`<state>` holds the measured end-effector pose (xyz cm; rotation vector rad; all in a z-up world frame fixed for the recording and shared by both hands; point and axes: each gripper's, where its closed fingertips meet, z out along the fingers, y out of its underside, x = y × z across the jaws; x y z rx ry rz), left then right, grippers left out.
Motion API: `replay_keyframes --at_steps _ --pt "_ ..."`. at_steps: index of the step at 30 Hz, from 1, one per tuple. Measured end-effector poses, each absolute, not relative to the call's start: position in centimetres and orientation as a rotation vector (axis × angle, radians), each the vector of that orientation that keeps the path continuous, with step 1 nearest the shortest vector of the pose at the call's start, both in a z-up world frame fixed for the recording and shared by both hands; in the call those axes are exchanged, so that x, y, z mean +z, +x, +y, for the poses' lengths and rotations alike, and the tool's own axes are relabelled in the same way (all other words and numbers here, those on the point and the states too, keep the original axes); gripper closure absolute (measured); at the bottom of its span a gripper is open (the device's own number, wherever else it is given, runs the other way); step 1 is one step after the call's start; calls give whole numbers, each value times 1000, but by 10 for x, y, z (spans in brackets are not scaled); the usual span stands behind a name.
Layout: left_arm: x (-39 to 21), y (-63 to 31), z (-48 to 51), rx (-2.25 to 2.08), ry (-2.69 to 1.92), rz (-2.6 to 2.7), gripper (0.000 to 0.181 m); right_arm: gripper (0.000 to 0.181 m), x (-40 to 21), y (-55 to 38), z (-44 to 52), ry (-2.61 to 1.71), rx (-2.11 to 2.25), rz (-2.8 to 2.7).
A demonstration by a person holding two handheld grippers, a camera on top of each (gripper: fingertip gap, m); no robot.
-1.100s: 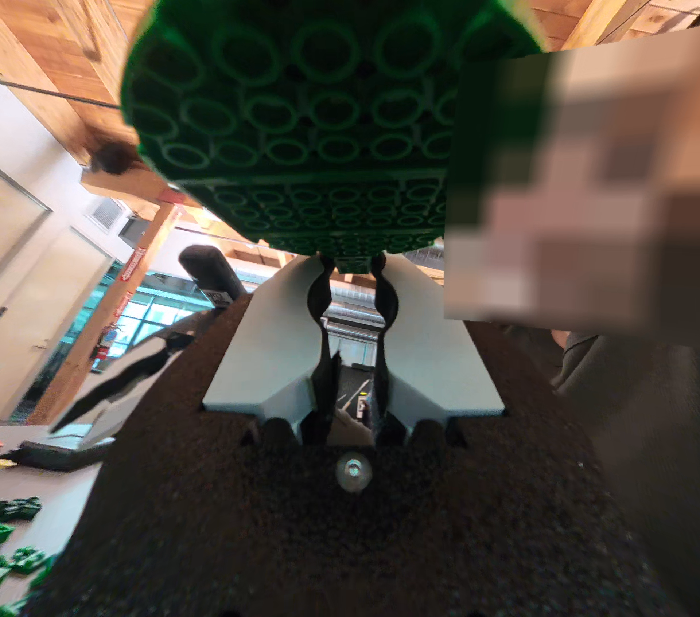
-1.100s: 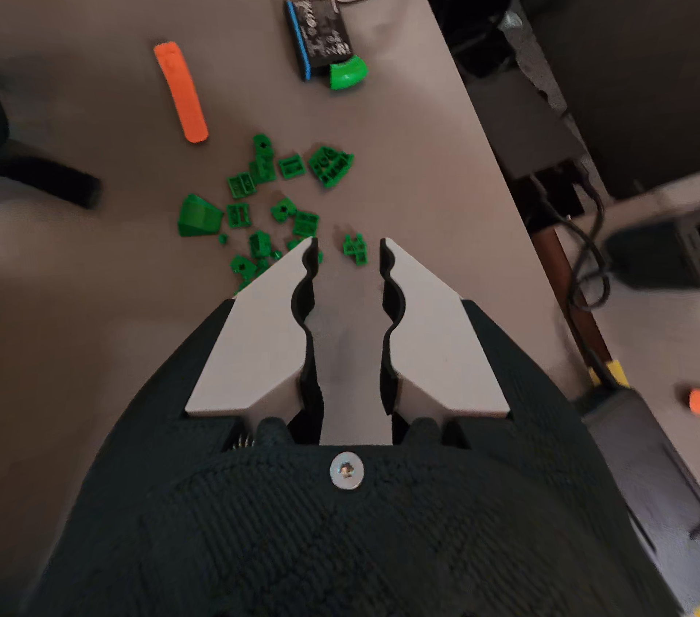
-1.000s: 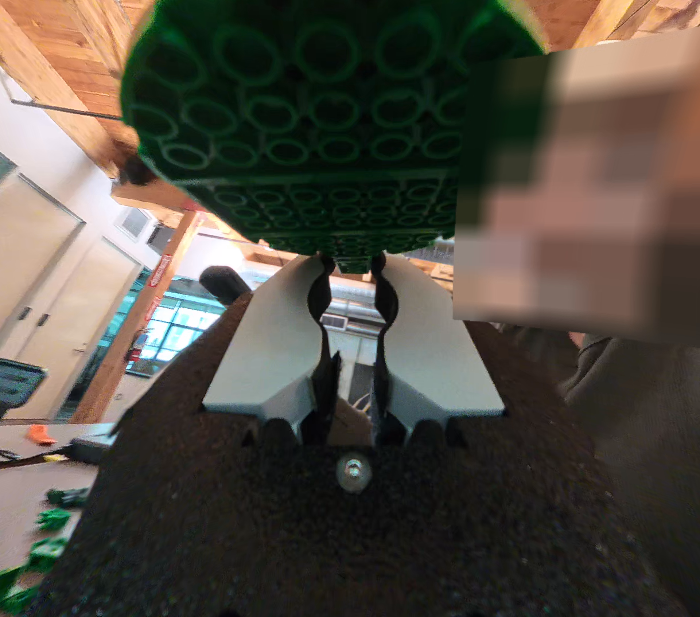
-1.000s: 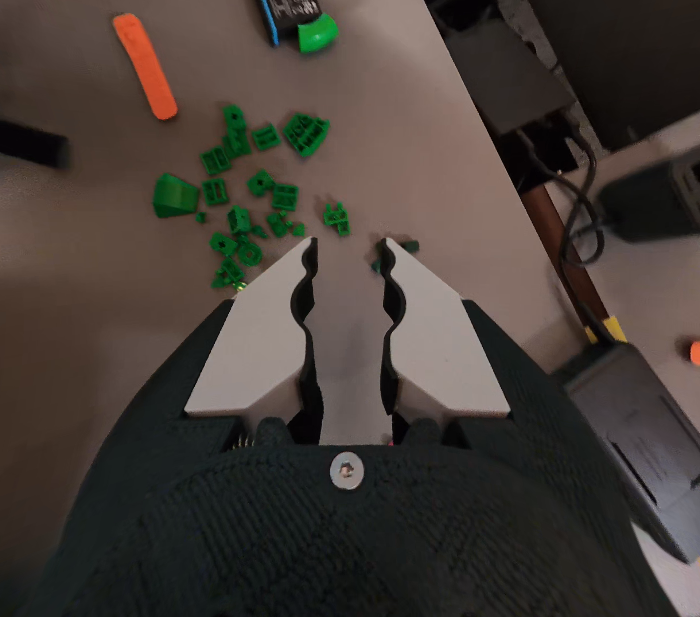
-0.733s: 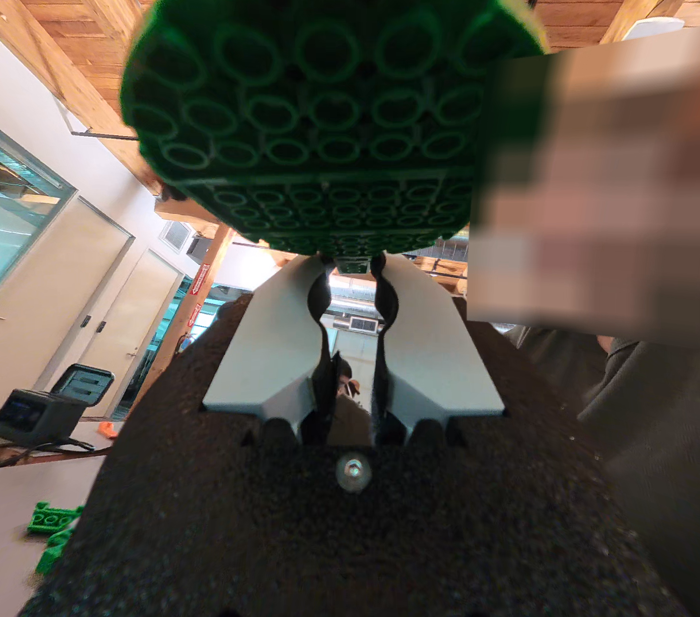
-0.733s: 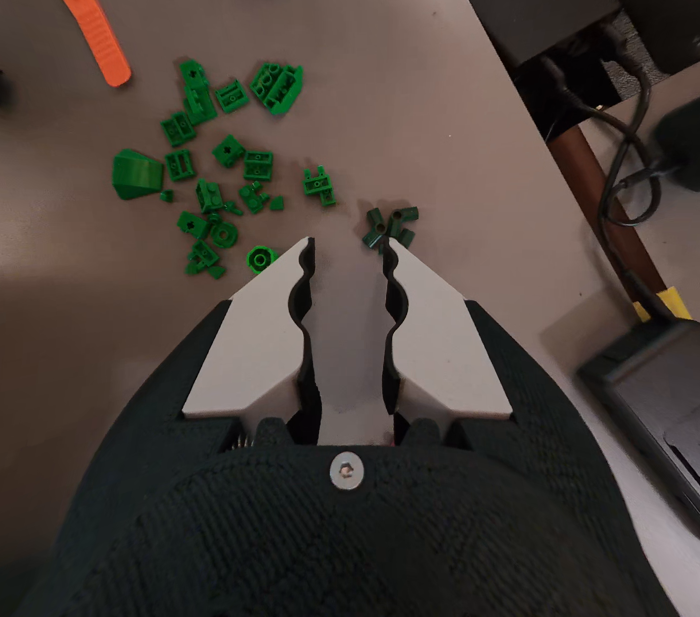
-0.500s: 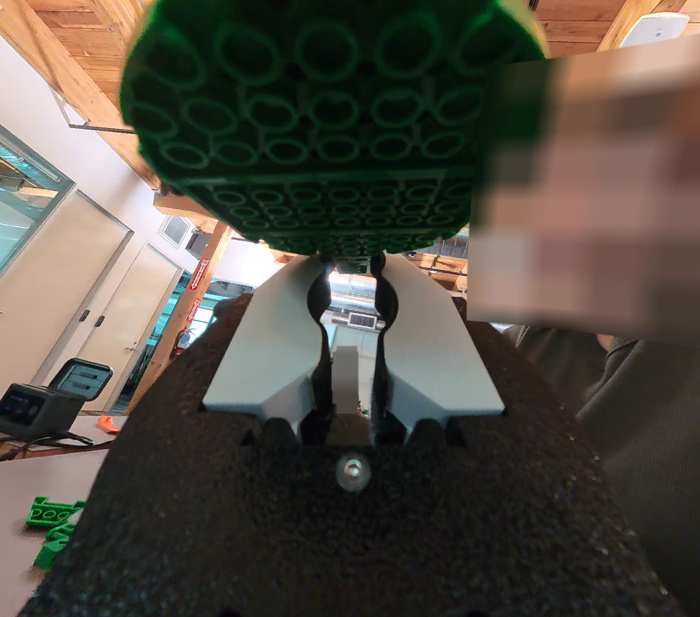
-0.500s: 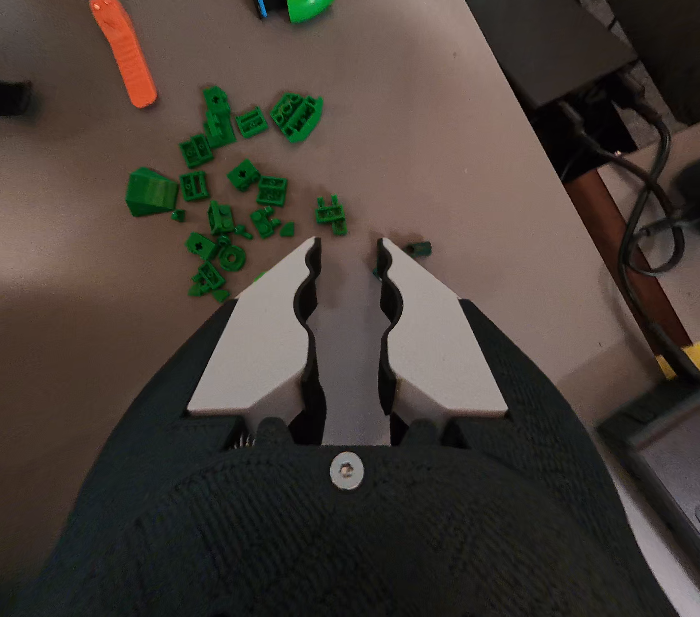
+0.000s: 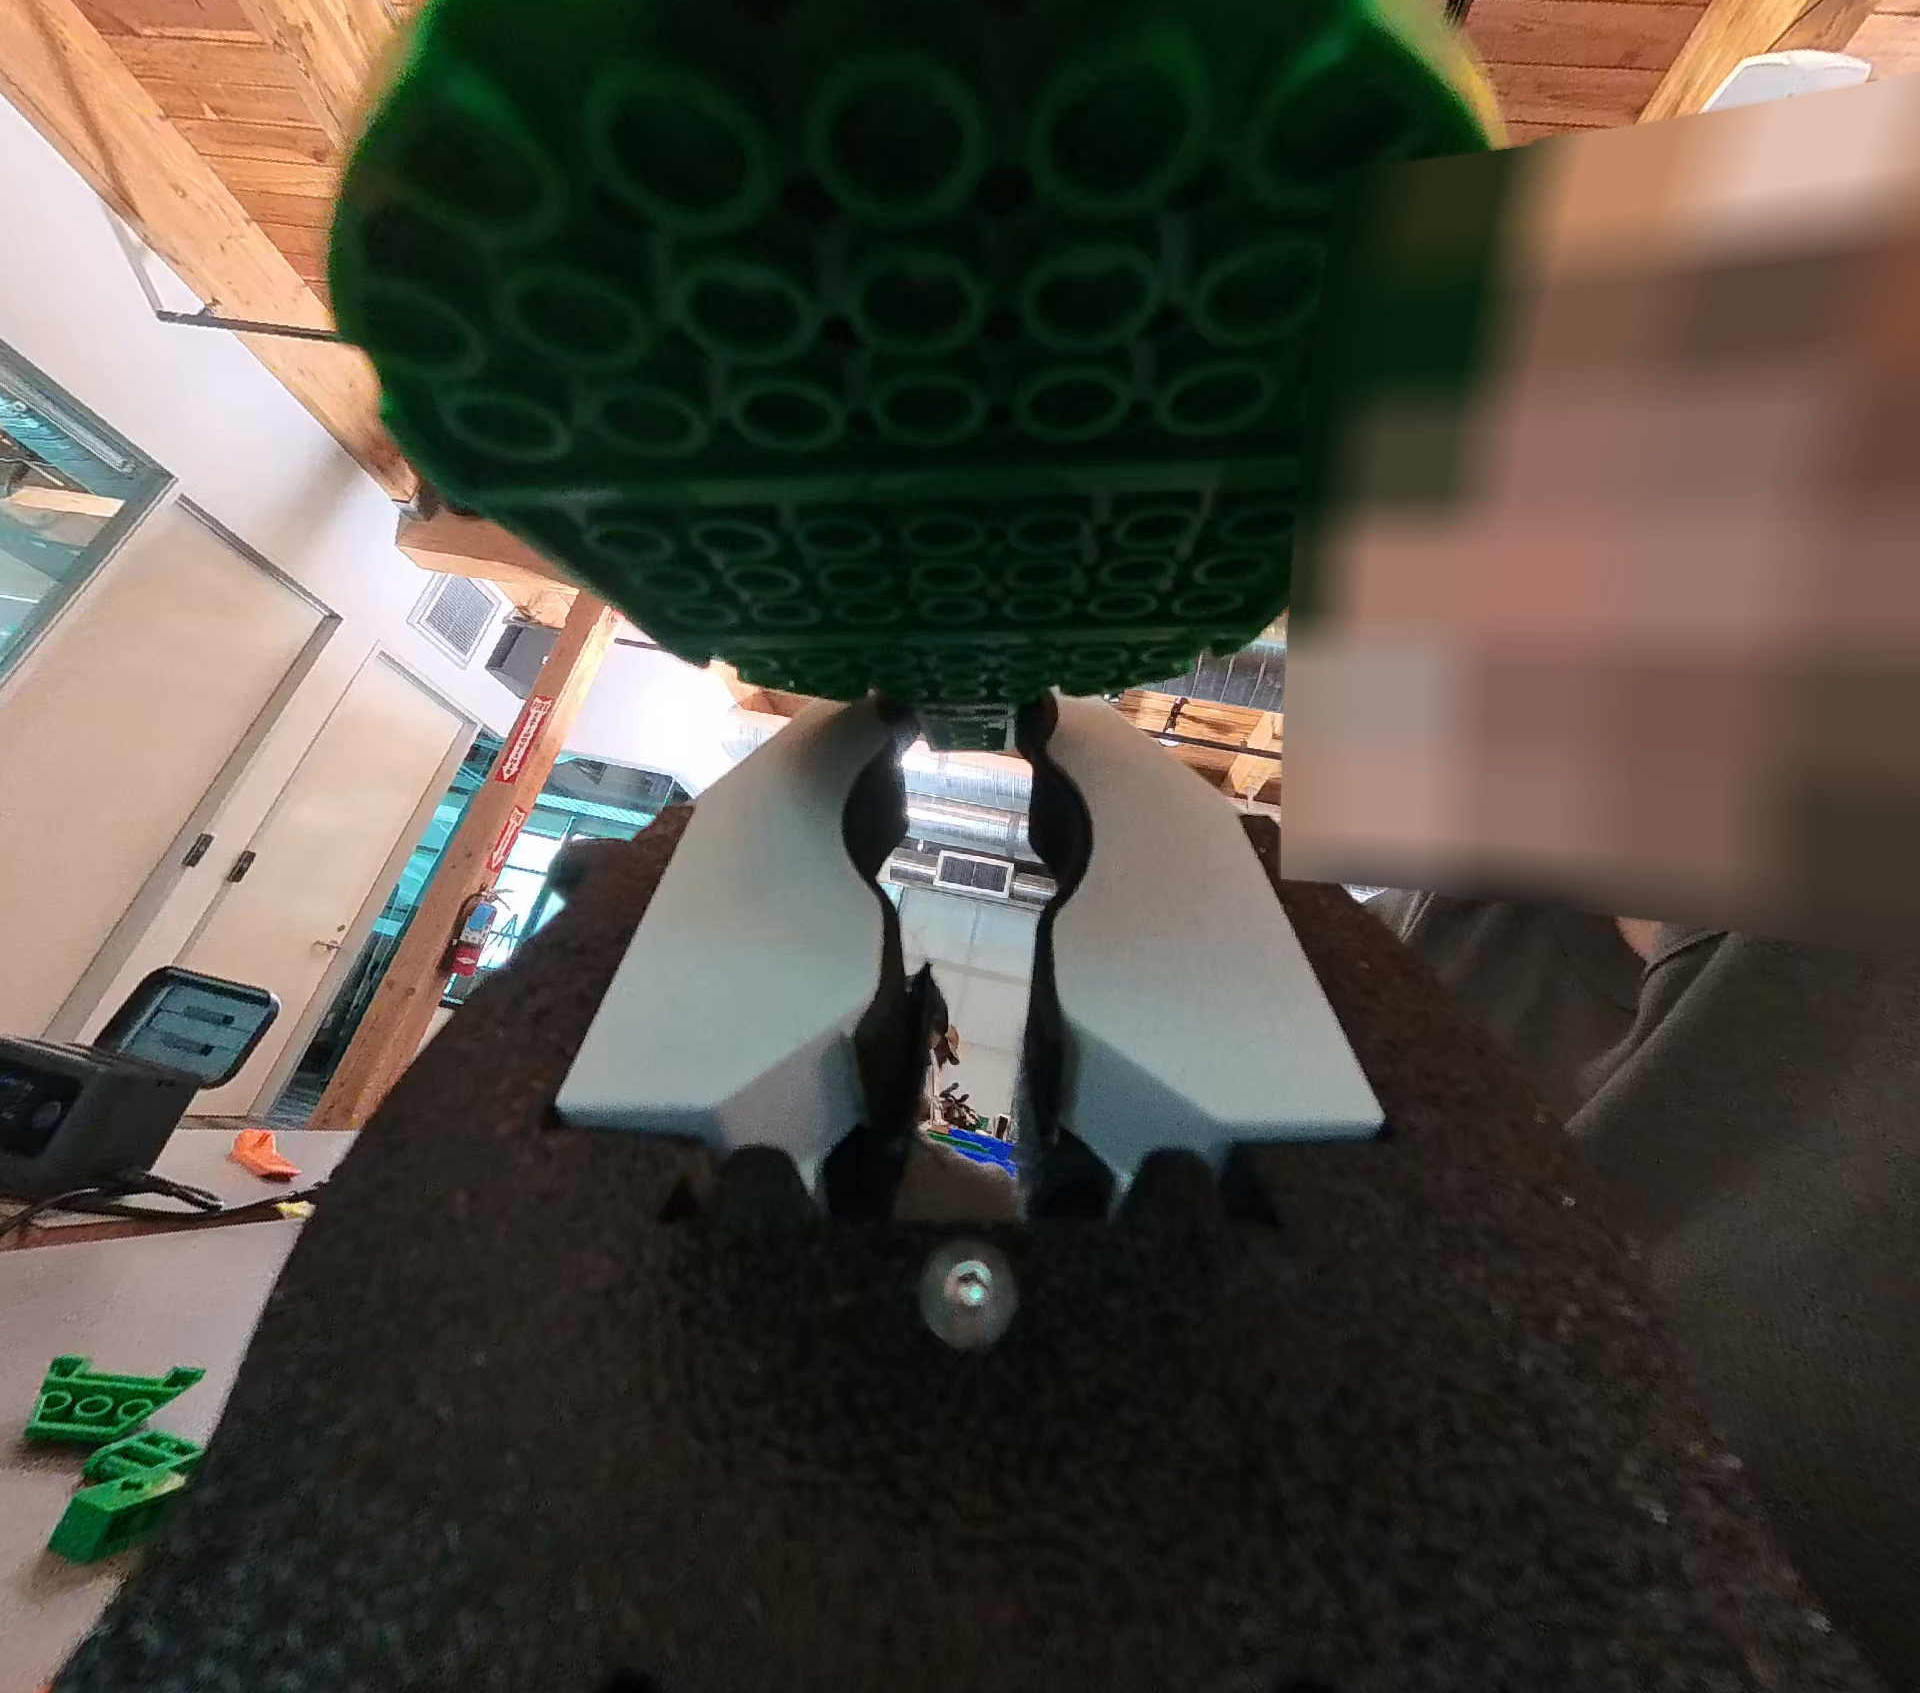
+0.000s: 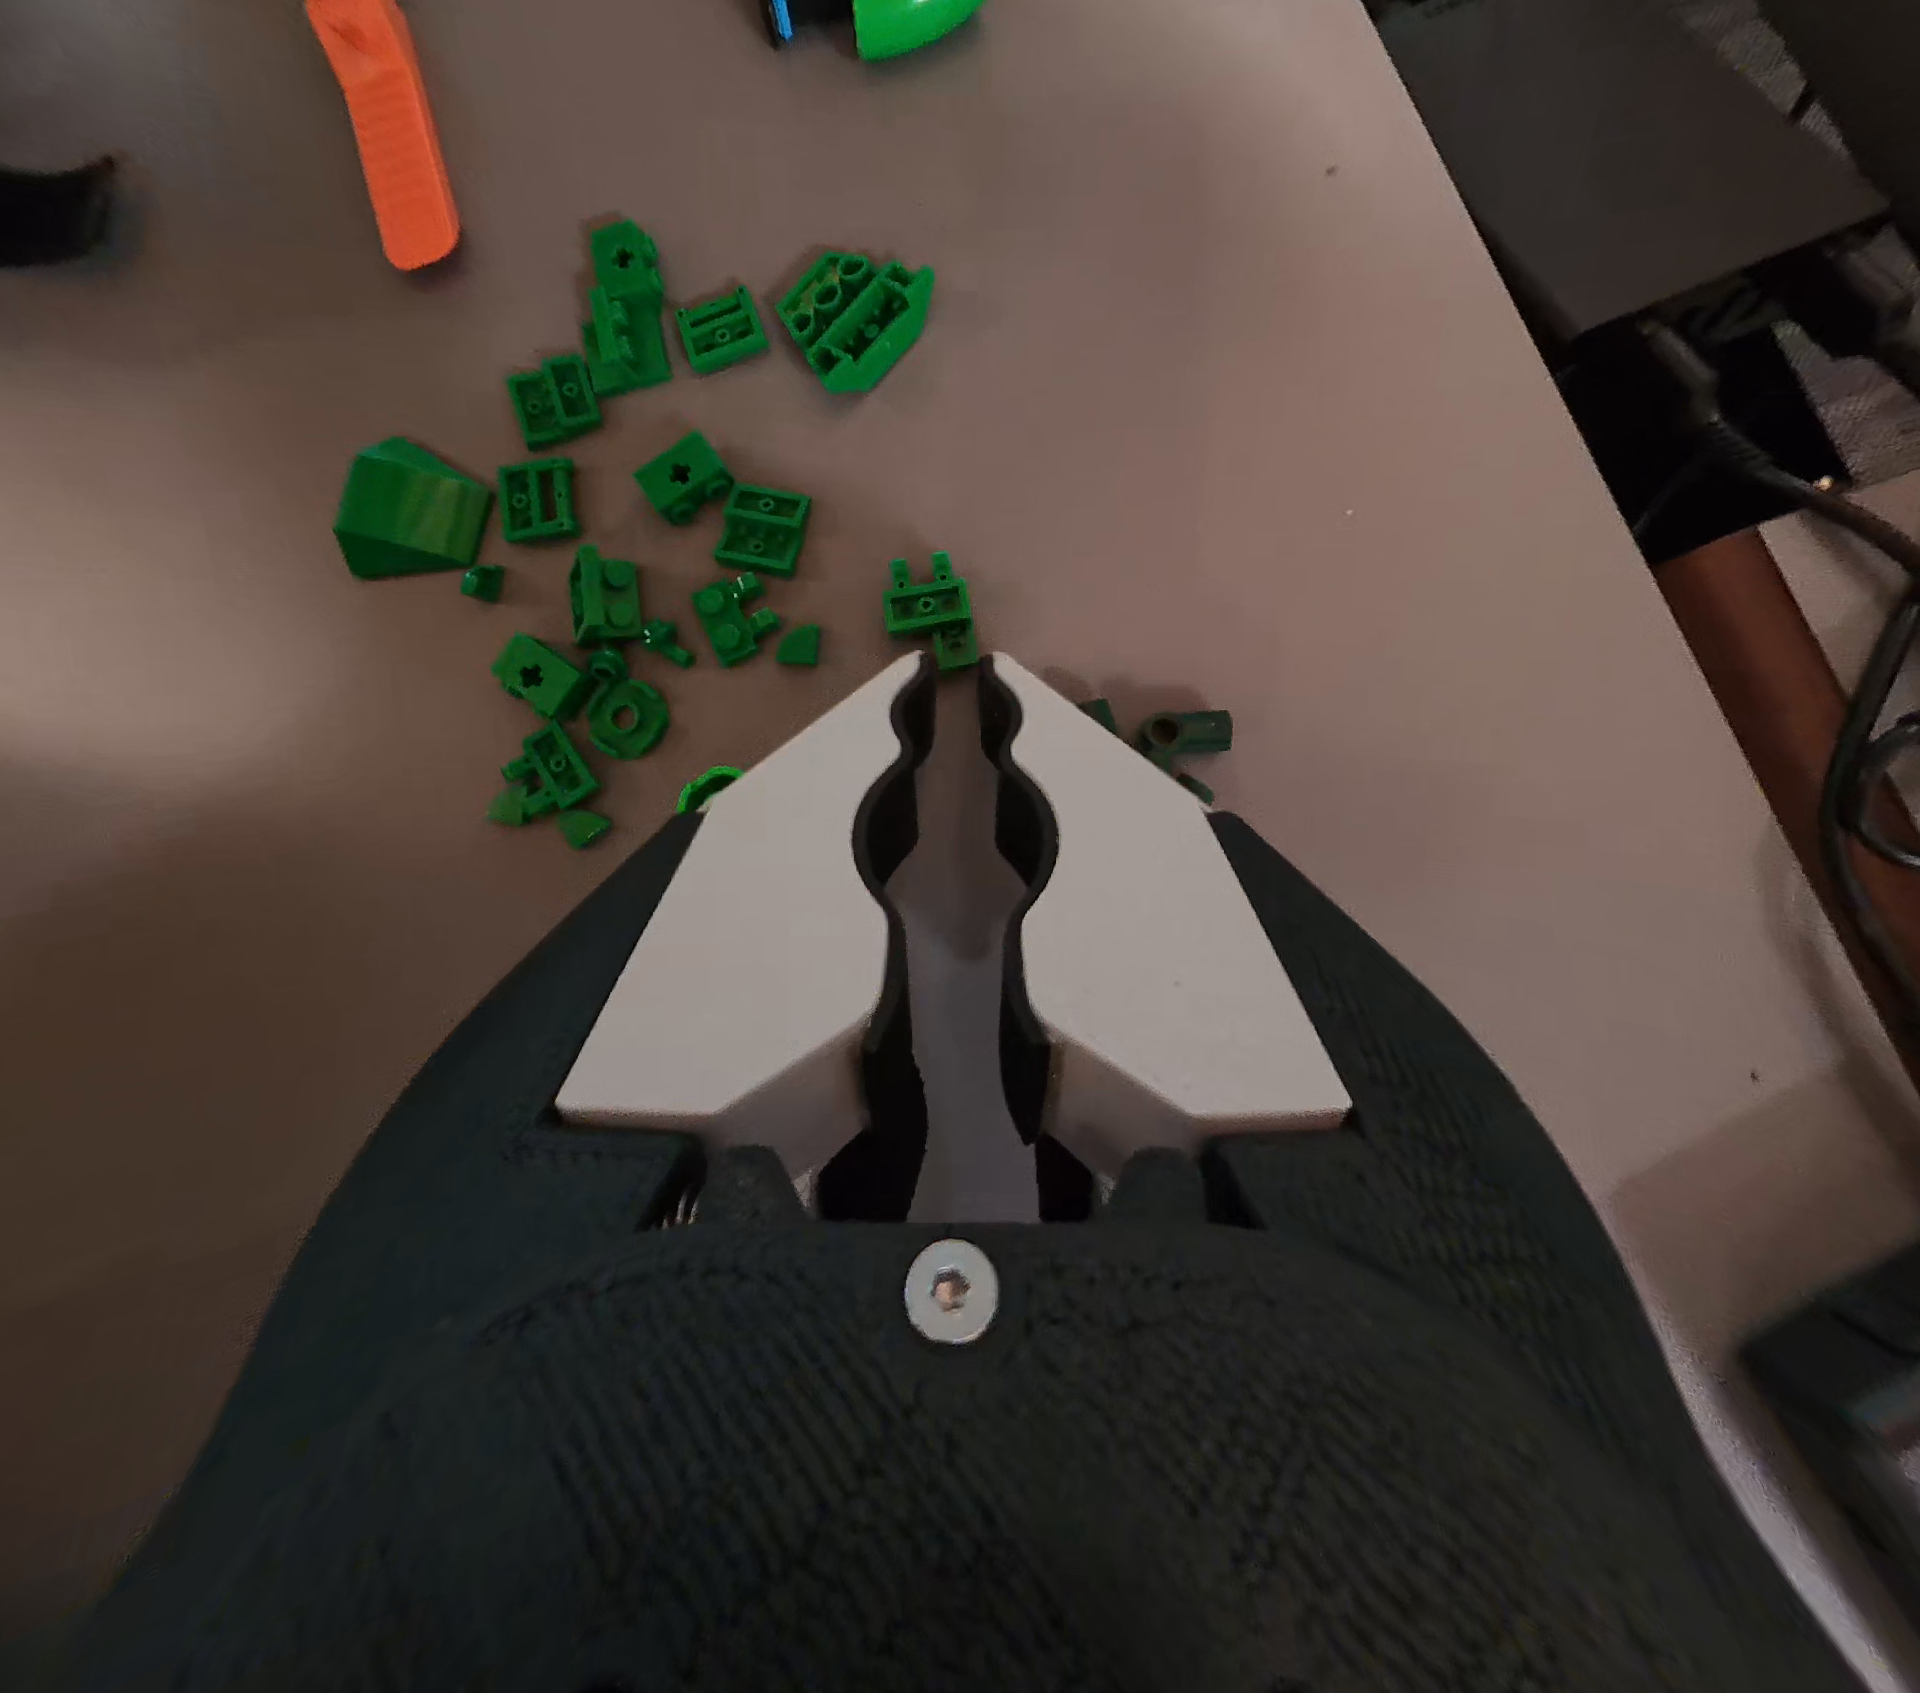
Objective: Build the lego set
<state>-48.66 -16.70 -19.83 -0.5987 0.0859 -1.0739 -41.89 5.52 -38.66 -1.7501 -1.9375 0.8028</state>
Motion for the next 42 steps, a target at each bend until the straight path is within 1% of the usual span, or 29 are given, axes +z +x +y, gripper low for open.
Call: replay_keyframes --at_steps 5,6,10,13,17,22,26,31,34,38,42 --pt "-198 -486 -166 -1080 -600 86 166 176 -378 -420 47 -1576 779 -2006" --pt "-198 -486 -166 -1081 -600 86 166 181 -377 -420 46 -1549 774 -2017" --pt "-198 -486 -166 -1084 -600 83 167 181 -367 -422 40 -1420 773 -2035" --pt "-198 -486 -167 -1087 -601 83 167 181 -371 -418 44 -1468 726 -2047" --pt "-198 -485 -167 -1091 -602 84 167 170 -375 -414 44 -1561 783 -2040" --pt "-198 -485 -167 -1098 -604 84 166 166 -378 -404 47 -1660 753 -2049" --pt "-198 -485 -167 -1102 -604 83 166 161 -374 -395 40 -1756 813 -2056" --pt "-198 -485 -167 -1107 -605 84 166 156 -368 -409 39 -1668 860 -2016" --pt "-198 -484 -168 -1113 -607 87 166 151 -375 -423 38 -1612 870 -2010" --pt "-198 -485 -168 -1113 -607 87 166 153 -386 -429 38 -1603 846 -2022" --pt "-198 -485 -169 -1114 -608 88 166 161 -387 -432 33 -1613 914 -2018"
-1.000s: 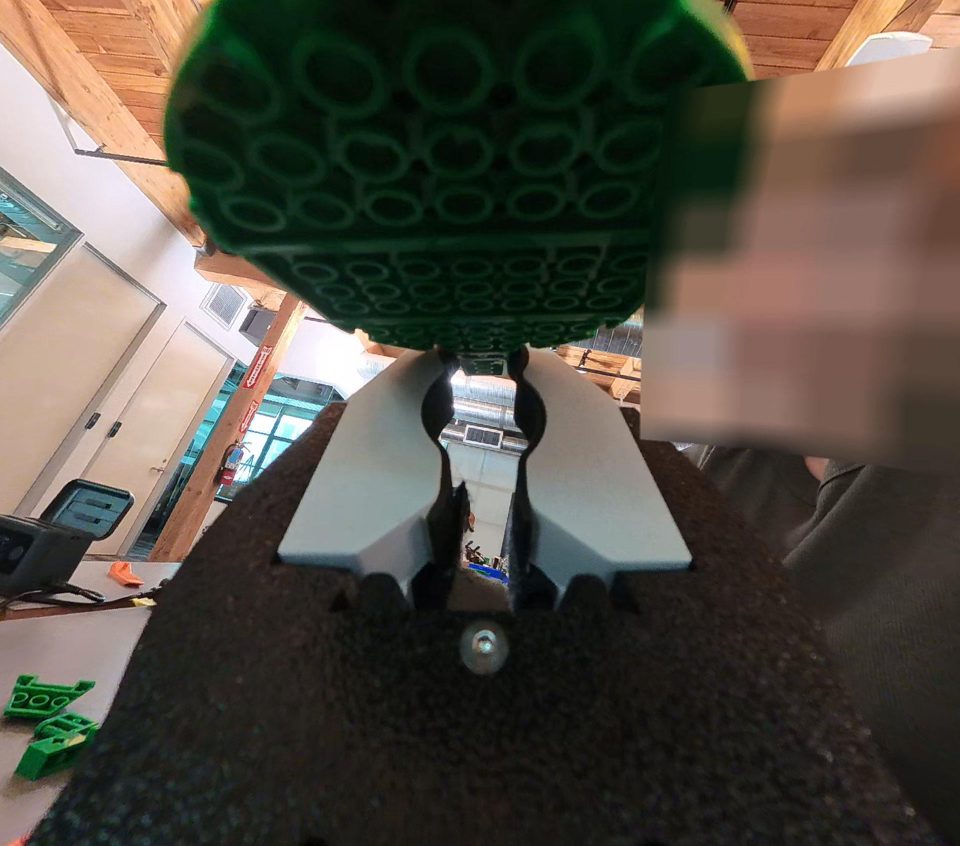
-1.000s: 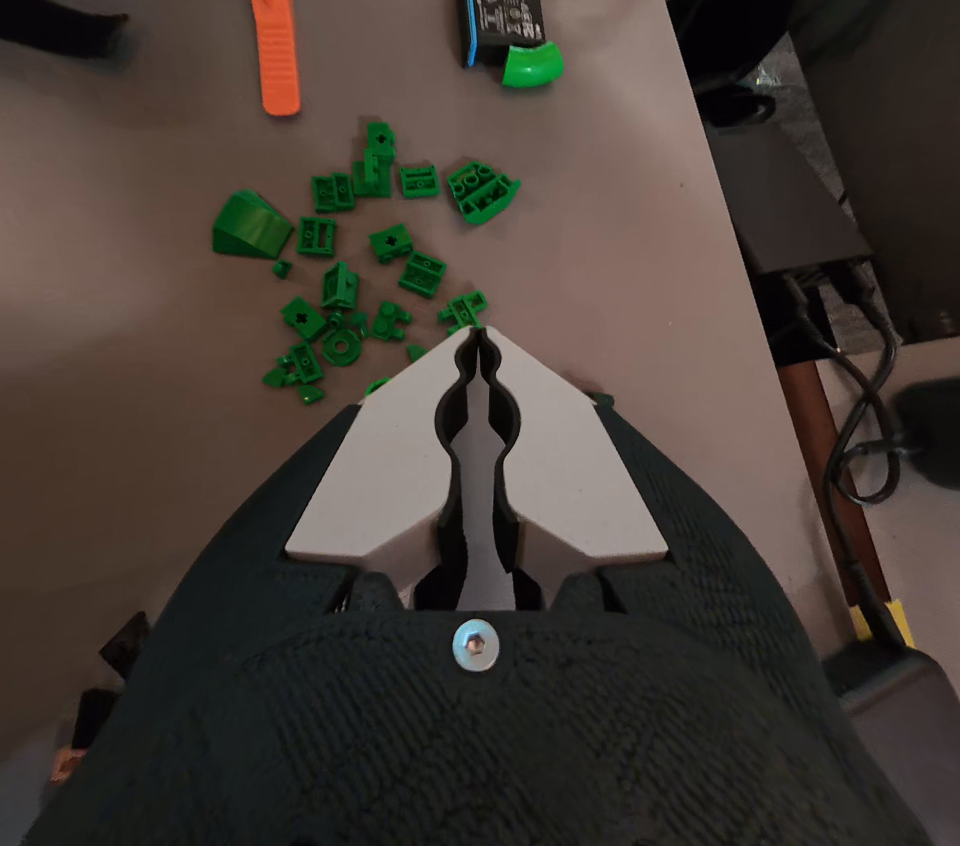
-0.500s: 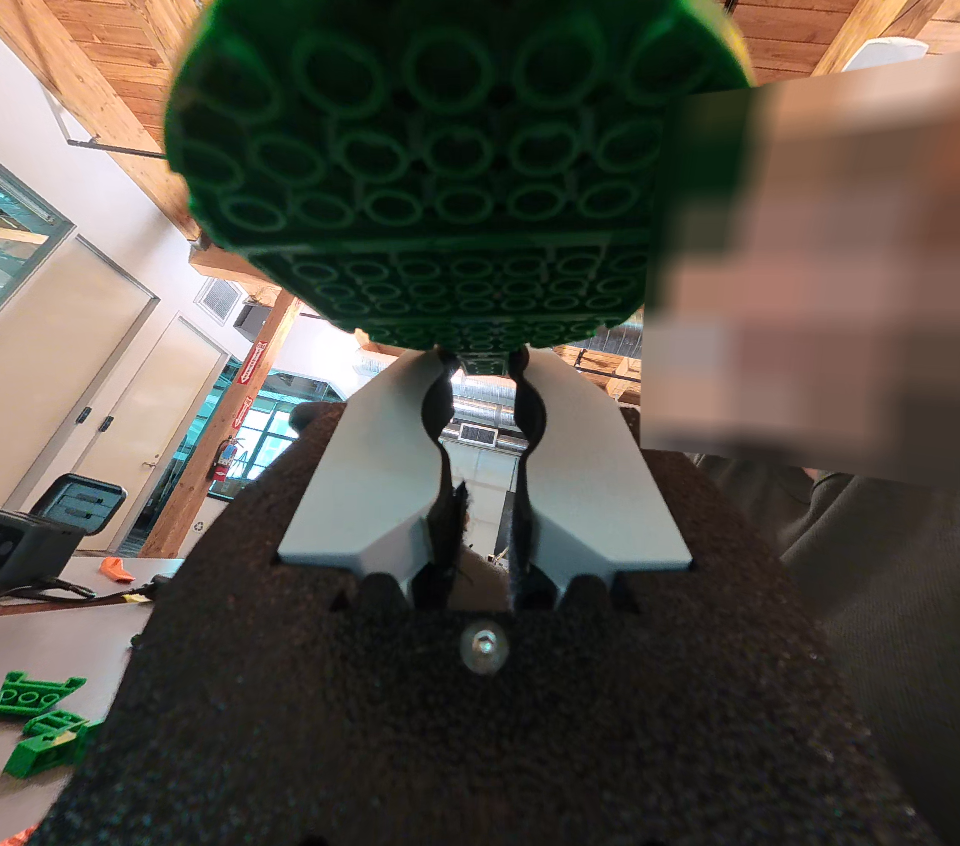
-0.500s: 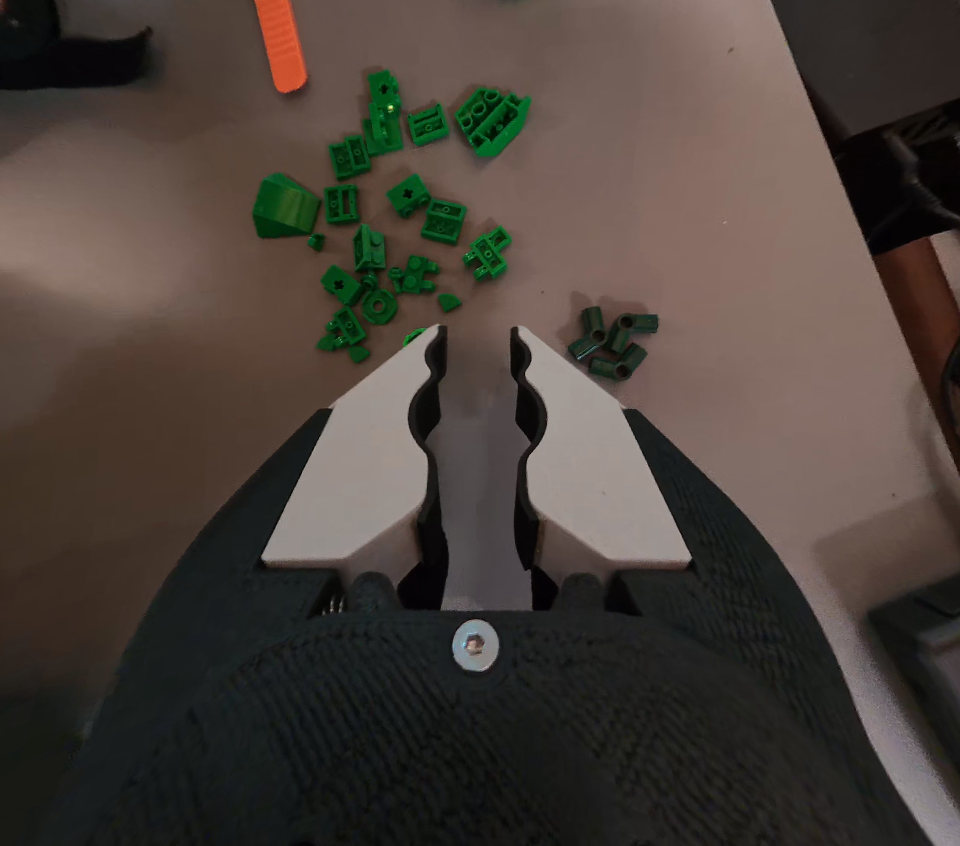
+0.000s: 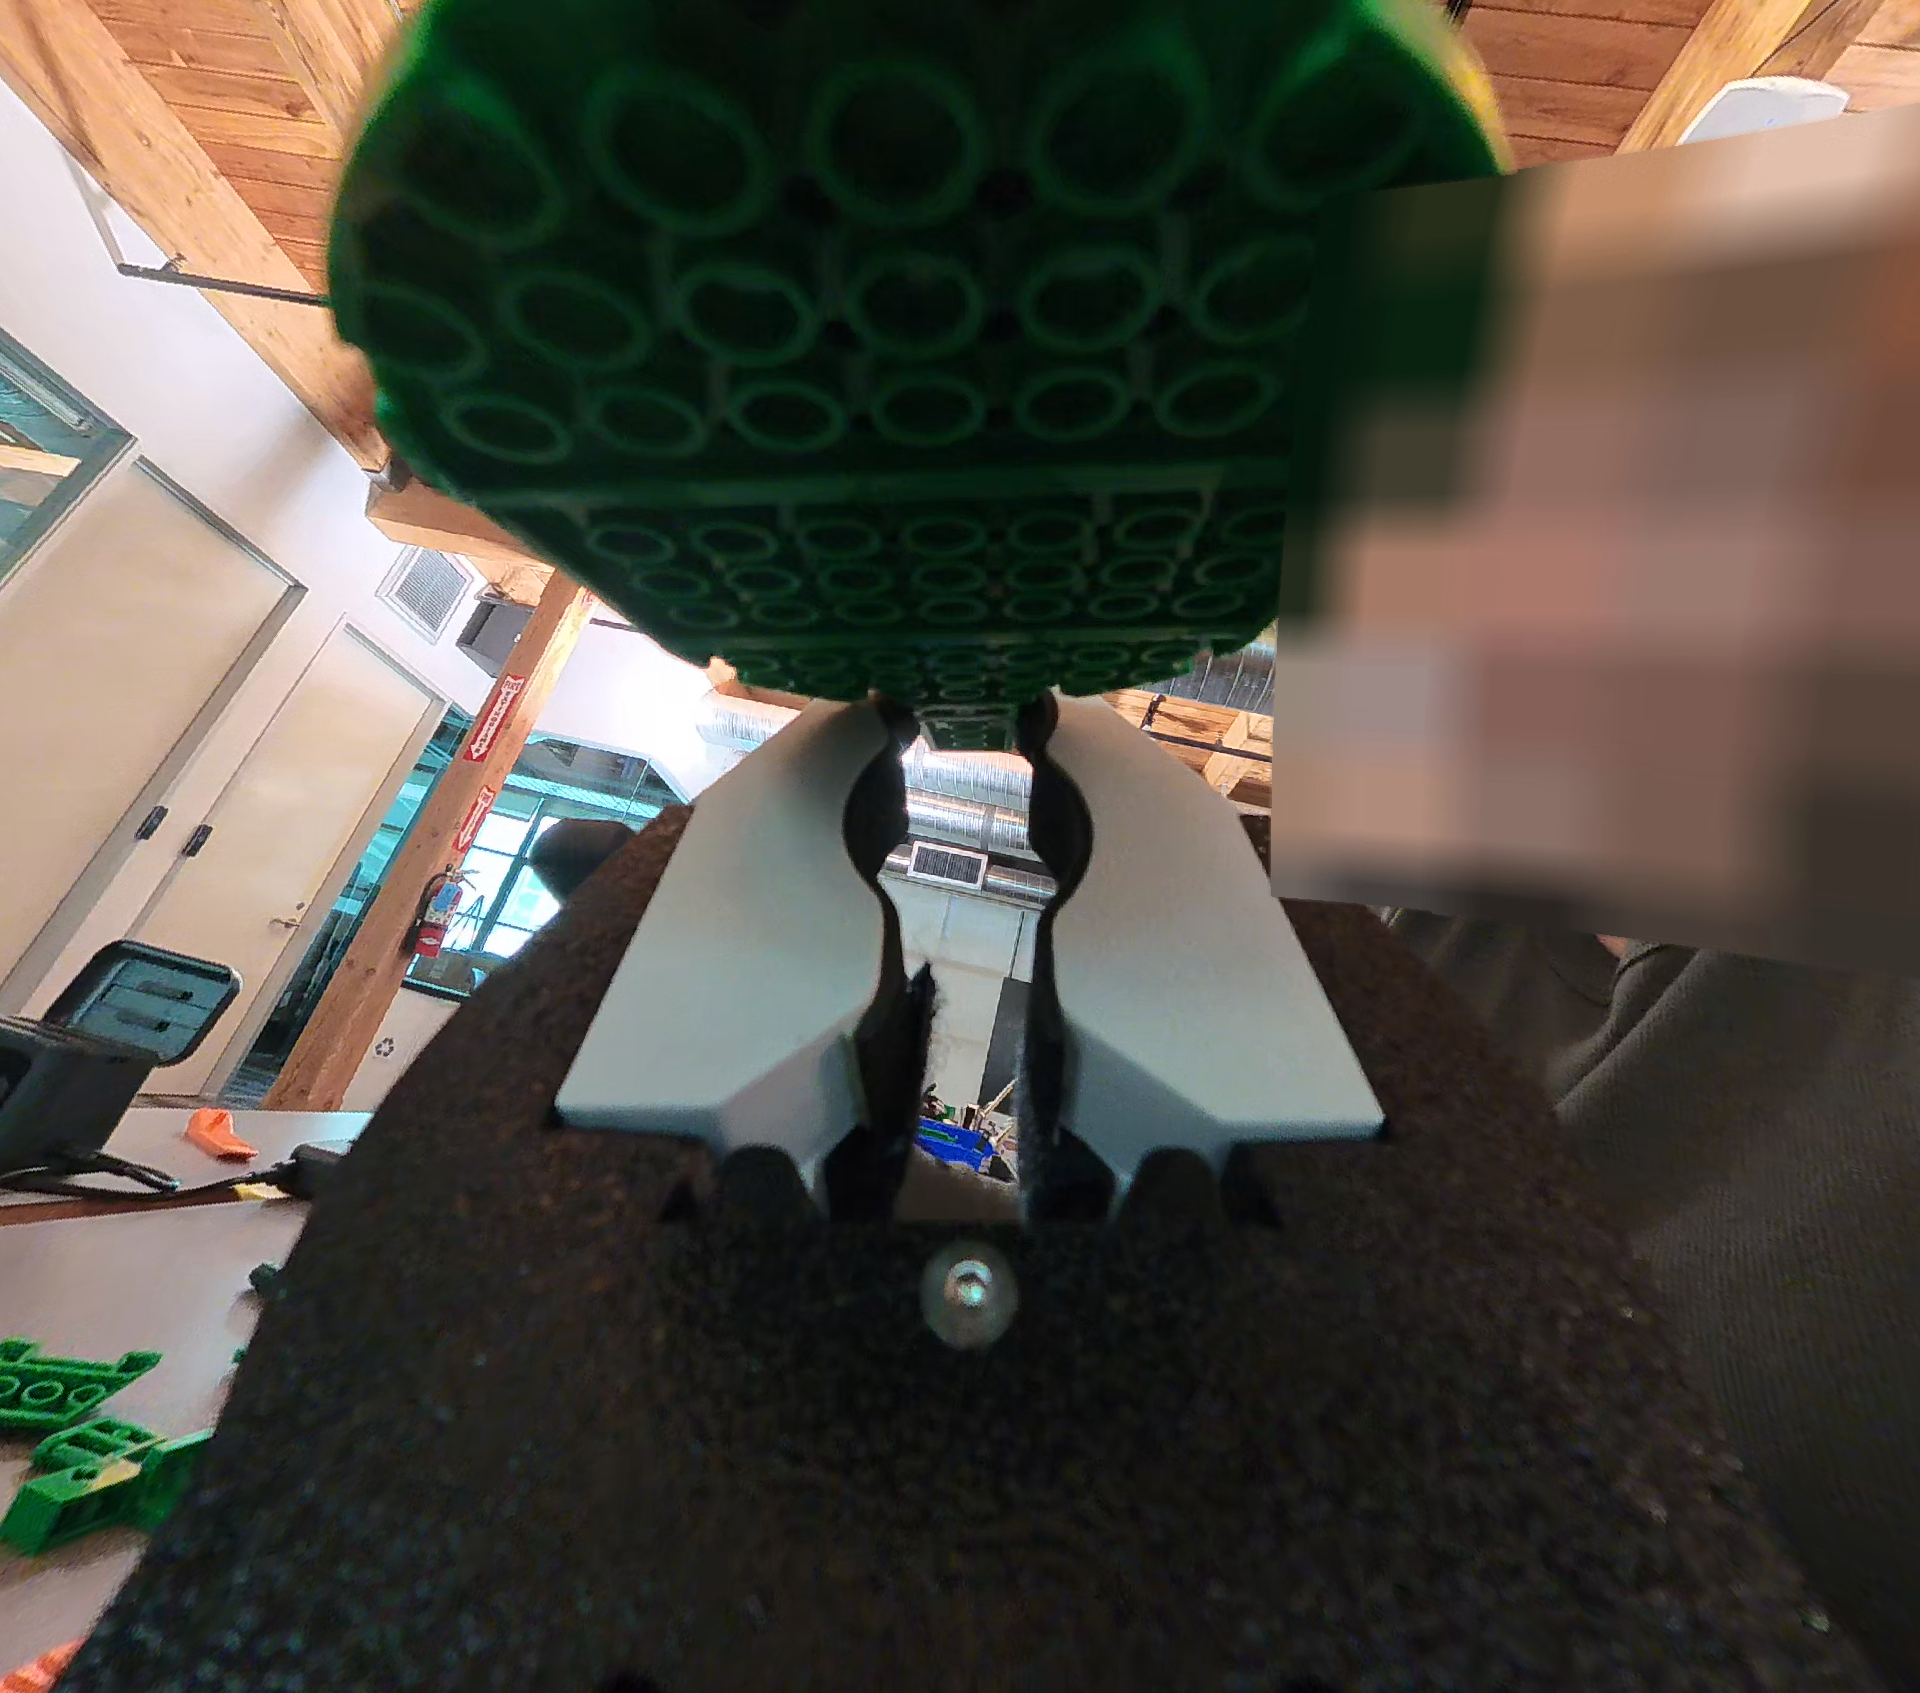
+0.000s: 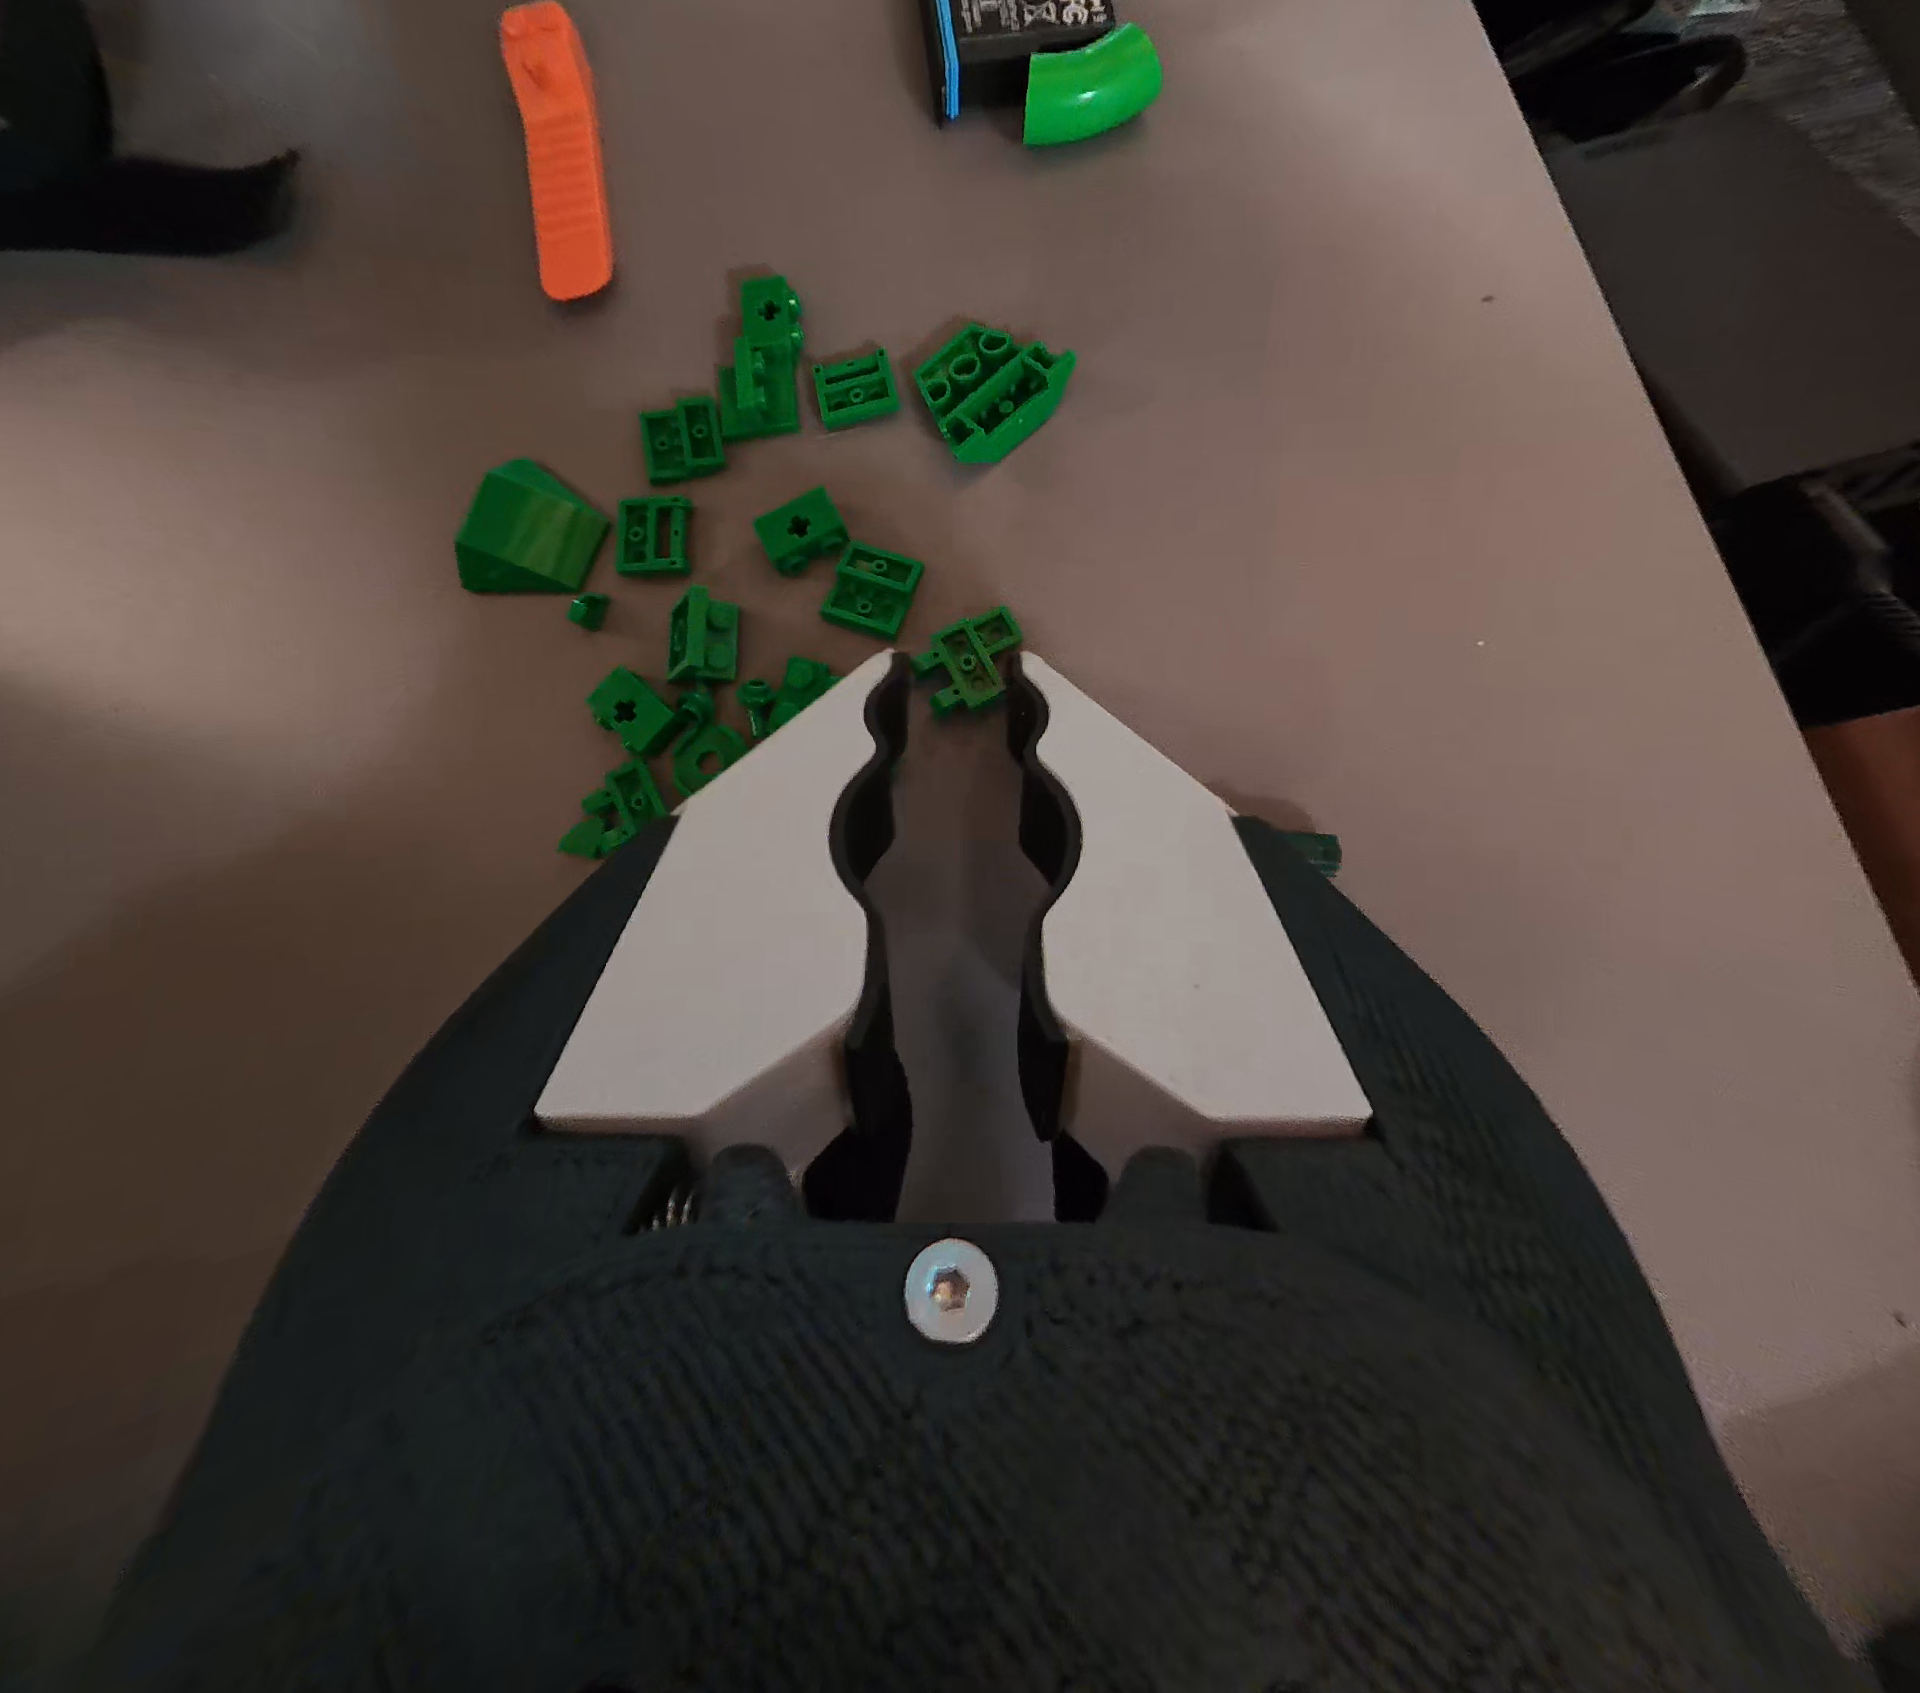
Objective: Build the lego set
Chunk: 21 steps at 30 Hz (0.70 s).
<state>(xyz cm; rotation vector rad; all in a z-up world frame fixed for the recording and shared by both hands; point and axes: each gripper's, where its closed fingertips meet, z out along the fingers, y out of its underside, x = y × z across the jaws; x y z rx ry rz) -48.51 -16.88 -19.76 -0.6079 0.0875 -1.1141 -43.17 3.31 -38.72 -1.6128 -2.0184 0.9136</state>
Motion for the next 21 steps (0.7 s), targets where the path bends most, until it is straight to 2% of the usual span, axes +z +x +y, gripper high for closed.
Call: replay_keyframes --at_steps 2,4,9,11,16,21 --pt "-198 -485 -169 -1114 -609 89 166 165 -379 -435 28 -1621 1034 -1977" --pt "-198 -485 -169 -1113 -609 89 166 165 -351 -443 12 -1548 1337 -1873" --pt "-198 -486 -170 -1112 -610 90 166 166 -215 -423 -6 -1000 2396 -1282" --pt "-198 -486 -170 -1113 -612 91 166 166 -180 -401 5 -761 2673 -1055" --pt "-198 -486 -170 -1114 -616 93 166 166 -163 -379 18 -515 2905 -850" --pt "-198 -487 -170 -1114 -615 93 166 166 -158 -371 19 -444 2929 -827"
